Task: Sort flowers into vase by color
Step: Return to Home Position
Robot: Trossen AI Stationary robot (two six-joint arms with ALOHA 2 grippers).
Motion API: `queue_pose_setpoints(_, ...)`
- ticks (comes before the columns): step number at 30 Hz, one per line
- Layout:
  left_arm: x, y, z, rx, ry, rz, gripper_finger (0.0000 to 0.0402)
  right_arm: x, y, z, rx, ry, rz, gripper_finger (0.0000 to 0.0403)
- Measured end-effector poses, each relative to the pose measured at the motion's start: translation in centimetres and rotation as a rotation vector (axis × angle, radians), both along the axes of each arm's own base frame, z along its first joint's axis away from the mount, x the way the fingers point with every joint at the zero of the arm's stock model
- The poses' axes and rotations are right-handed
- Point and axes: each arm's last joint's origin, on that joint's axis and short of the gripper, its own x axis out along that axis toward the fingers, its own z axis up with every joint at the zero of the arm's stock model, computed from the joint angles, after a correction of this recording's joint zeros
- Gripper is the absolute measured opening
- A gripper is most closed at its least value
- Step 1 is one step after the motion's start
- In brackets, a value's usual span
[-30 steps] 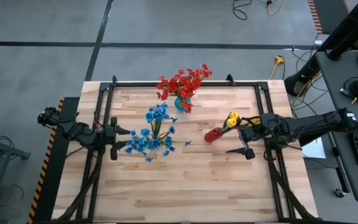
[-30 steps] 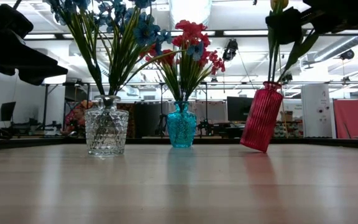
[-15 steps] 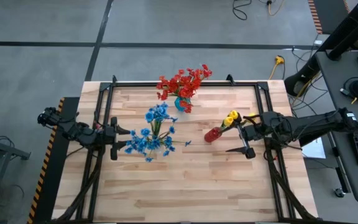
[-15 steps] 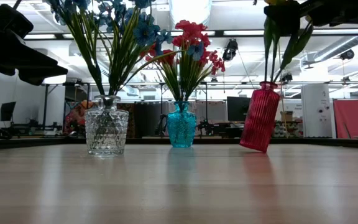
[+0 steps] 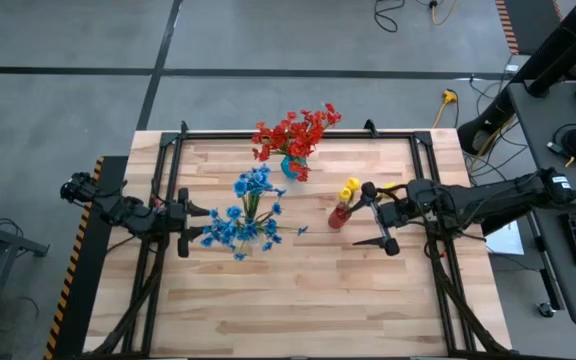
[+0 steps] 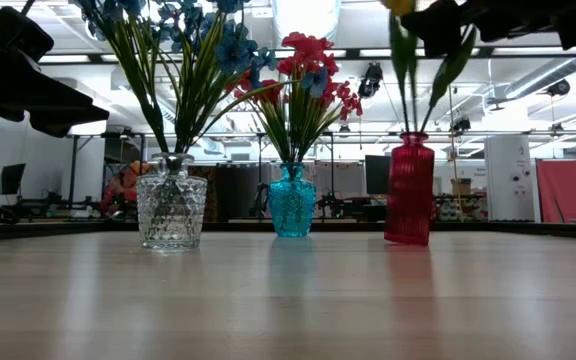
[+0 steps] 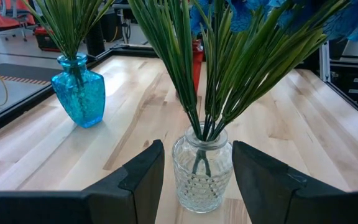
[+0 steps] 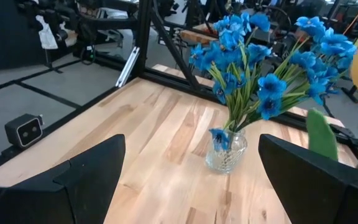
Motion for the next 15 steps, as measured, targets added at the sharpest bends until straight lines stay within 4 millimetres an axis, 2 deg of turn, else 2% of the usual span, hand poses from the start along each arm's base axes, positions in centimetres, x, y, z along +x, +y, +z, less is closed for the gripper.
queue_pose_setpoints(15,0.0,0.0,0.0,0.0,-0.001,0.0,0.0172,0.3,0.0,1.6,-0.013,-0.043,0.002,0.0361)
